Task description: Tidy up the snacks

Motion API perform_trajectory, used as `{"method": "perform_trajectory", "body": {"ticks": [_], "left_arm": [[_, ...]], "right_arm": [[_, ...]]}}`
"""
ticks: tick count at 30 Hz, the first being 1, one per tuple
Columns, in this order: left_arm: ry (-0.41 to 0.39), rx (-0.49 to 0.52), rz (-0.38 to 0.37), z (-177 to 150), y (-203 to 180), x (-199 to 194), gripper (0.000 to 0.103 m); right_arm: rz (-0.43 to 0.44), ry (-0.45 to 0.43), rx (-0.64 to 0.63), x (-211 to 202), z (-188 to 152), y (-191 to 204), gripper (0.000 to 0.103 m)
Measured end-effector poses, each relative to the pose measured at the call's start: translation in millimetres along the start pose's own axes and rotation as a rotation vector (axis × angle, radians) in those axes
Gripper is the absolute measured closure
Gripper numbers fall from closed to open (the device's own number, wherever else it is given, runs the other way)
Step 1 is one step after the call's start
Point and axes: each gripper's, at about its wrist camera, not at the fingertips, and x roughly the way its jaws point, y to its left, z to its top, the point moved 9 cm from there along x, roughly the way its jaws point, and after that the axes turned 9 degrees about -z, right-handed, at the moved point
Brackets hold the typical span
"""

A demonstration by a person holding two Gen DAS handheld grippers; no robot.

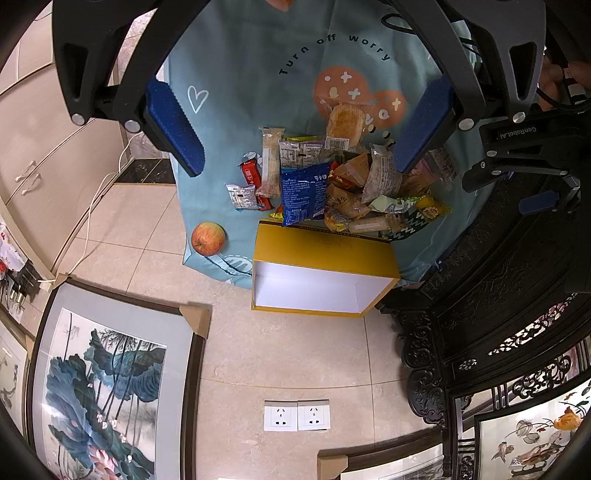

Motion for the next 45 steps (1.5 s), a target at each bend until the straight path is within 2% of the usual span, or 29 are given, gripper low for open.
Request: {"method": "perform_trajectory", "body": {"ticks": [29, 45], "left_arm": [[0.006, -0.008, -0.002, 3, 2, 3, 0.002], [0.035, -0.008, 0.003, 3, 7, 24, 0.002]], "right_arm": [[-0.001, 0.002, -0.005, 1, 3, 0, 0.001], [0.012, 0.038, -0.008, 24, -1, 1, 0.001]]}}
